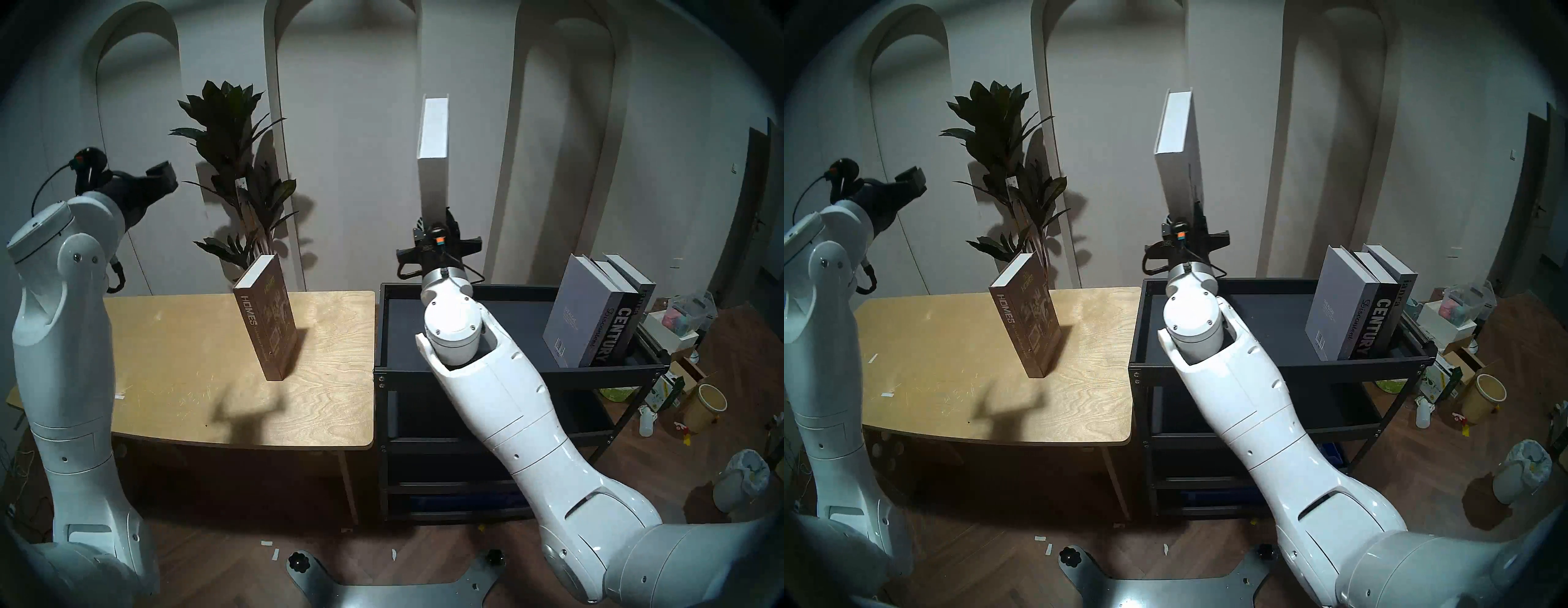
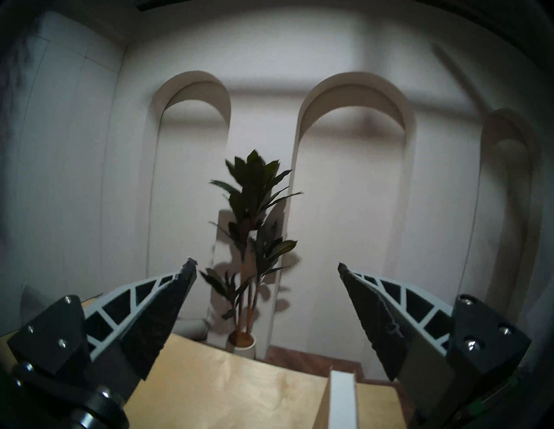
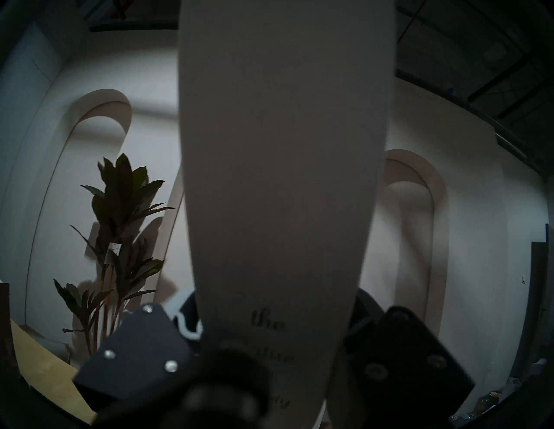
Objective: Move the books from the display table onto the shelf, standing them upright with spines facing out and tallest at one end
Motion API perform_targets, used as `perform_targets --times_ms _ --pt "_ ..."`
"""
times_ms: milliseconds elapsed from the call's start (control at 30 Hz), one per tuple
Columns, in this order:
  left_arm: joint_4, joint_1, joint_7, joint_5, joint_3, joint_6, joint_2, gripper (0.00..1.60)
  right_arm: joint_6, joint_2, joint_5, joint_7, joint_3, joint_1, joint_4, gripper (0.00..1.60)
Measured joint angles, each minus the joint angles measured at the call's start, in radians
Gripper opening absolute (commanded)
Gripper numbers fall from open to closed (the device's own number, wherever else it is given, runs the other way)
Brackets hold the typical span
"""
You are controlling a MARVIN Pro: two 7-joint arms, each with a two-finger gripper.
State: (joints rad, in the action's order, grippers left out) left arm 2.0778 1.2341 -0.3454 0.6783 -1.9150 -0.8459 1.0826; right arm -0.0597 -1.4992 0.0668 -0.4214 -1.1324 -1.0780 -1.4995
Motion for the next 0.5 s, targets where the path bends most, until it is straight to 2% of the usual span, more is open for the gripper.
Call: perform_targets --times_ms 267,500 --pt "-0.091 0.083 0.003 -0.051 -0.035 0.005 -0.027 1.60 -0.058 0.055 -0.073 0.018 -0.088 -0.065 -0.091 0.00" --pt "-0.139 0.133 0.007 -0.083 -0.058 0.019 -0.044 1.60 -0.112 0.090 -0.138 0.059 -0.132 -0.125 -0.162 0.00"
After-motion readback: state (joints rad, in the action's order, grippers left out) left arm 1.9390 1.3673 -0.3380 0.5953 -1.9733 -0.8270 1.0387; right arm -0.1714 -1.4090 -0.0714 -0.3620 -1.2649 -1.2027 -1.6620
